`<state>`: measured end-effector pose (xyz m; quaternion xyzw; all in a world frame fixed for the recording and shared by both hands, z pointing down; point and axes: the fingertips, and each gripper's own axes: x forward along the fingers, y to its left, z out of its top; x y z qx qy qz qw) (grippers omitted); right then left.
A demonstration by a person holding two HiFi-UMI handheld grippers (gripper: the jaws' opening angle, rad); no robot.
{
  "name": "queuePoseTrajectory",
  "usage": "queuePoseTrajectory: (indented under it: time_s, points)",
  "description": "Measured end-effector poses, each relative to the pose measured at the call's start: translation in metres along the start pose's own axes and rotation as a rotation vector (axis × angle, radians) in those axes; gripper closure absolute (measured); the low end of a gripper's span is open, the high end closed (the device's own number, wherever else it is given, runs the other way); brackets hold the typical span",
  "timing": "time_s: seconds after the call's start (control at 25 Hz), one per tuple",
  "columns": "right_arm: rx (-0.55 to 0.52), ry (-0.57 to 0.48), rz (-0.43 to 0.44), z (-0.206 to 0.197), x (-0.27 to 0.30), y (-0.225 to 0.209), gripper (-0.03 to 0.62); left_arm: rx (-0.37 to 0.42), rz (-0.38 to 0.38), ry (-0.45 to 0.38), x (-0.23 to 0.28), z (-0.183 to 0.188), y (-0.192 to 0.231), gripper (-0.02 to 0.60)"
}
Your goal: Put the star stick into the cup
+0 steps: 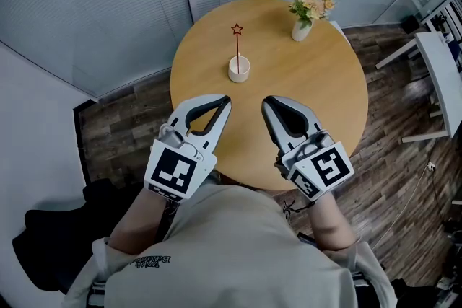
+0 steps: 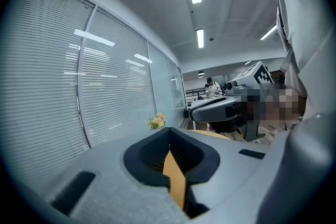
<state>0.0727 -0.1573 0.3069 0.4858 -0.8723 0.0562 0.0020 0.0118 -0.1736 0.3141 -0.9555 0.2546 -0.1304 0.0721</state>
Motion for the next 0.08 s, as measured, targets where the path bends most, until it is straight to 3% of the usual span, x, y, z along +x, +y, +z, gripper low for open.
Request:
queuePoseTrajectory:
  time_s: [0.08]
  points:
    - [0.008,0.004,0.003,-0.0016,0.0009,0.0009,0.556,0.004,-0.003,0.005,-0.0017,-0.0009,0.0014,0.56]
